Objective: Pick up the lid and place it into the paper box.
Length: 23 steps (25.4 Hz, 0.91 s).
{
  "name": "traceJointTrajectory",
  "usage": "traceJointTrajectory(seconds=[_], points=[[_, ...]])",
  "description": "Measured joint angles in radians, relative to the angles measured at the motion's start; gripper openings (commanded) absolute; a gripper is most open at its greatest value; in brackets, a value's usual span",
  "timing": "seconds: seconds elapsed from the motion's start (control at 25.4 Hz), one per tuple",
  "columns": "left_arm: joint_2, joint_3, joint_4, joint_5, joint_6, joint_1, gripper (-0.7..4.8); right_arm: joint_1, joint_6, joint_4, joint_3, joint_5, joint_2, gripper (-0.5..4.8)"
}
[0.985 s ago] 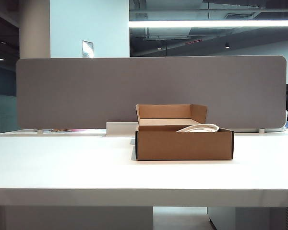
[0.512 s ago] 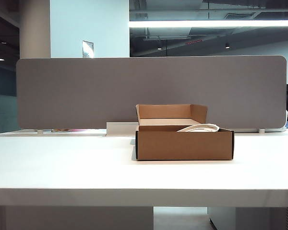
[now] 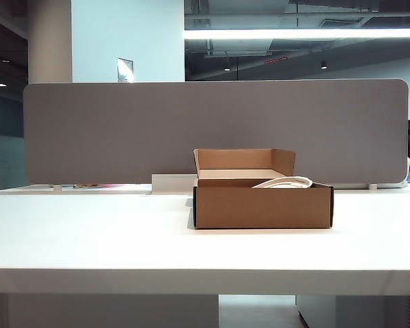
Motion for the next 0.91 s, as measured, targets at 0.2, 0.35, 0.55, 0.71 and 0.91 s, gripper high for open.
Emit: traceJointTrajectory(seconds=[0.2, 0.35, 0.55, 0.71, 0.91], points=[[0.000, 0.000, 0.000, 0.000, 0.000, 0.000, -0.03, 0.000, -0.029, 0.094, 0.000, -0.067, 0.000, -0.06], [0.000, 0.000, 0.000, 0.000, 0.000, 0.000, -0.03, 0.000, -0.029, 0.111, 0.000, -0.069, 0.000, -0.05], [0.000, 0.000, 0.000, 0.000, 0.000, 0.000, -0.03, 0.000, -0.029, 0.079, 0.000, -0.069, 0.000, -0.05], [0.000, 0.000, 0.000, 0.000, 0.000, 0.000, -0.03, 0.000, -0.029, 0.067, 0.000, -0.069, 0.000, -0.05], [0.000, 0.000, 0.000, 0.000, 0.000, 0.000, -0.03, 0.000, -0.029, 0.067, 0.000, -0.069, 0.000, -0.05]])
